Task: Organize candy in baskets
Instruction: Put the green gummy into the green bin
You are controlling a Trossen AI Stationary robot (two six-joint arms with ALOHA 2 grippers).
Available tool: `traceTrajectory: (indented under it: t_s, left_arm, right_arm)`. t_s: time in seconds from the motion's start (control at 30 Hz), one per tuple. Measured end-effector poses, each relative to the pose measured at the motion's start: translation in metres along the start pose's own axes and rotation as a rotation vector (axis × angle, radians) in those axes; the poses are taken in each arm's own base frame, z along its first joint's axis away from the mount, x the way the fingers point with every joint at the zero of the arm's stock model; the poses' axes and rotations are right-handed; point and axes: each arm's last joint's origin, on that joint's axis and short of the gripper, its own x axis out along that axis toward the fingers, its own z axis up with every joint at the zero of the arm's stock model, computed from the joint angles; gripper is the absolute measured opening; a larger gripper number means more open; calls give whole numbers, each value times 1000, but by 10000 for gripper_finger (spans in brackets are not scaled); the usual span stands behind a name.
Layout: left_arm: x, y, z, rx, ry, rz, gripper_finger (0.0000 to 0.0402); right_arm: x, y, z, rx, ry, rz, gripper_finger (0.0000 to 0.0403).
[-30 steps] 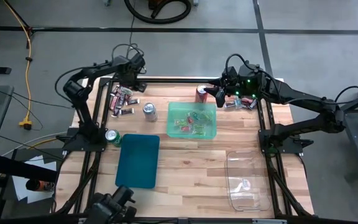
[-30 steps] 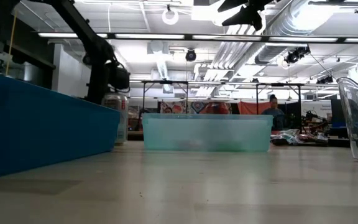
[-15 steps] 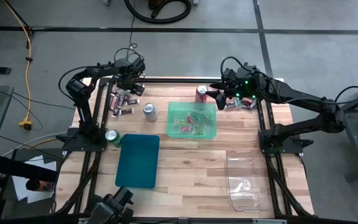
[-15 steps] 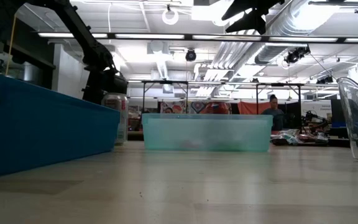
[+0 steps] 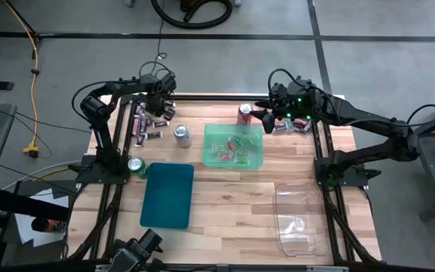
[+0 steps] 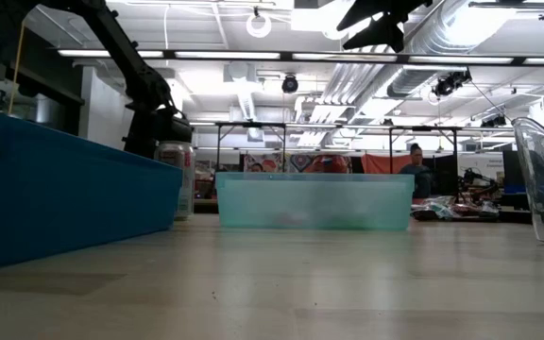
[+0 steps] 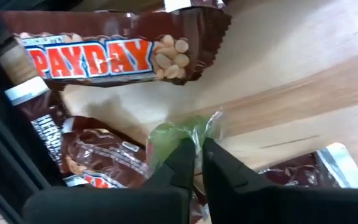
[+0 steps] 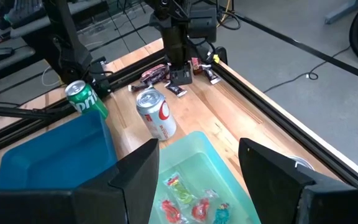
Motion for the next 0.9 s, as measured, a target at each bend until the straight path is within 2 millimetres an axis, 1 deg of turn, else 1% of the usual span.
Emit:
traceTrajectory:
  t_s: [0.1,0.17,0.3,0.37,0.5,0.6,0.67,0.73,0.8,0.9]
  left_arm:
    - [-5,0,0,7,-7,-43,6]
    - [-16,1,1,8,-47,-80,2]
    - [-55,7,0,3,-213,-151,1]
    - [-81,9,-7,33,-334,-214,0]
    - [-137,3,-30,120,-592,-352,0]
    - [-176,-8,-53,204,-793,-479,0]
    - [-199,-17,-69,285,-906,-582,0]
    - [-218,-30,-85,380,-999,-694,0]
    - [-233,-45,-100,447,-1061,-783,0]
    - [-245,-70,-120,554,-1110,-865,0]
  right_arm:
    - [0,0,0,4,0,0,216]
    - [0,0,0,4,0,0,216]
    - [0,0,0,1,0,0,216]
    - [0,0,0,2,0,0,216]
    - [0,0,0,1,0,0,216]
    - [0,0,0,-3,-1,1,216]
    - [0,0,0,-6,-4,-7,216]
    - [0,-1,1,-2,-19,-26,216]
    - [0,0,2,7,-32,-27,216]
    - [0,0,4,10,-52,-24,216]
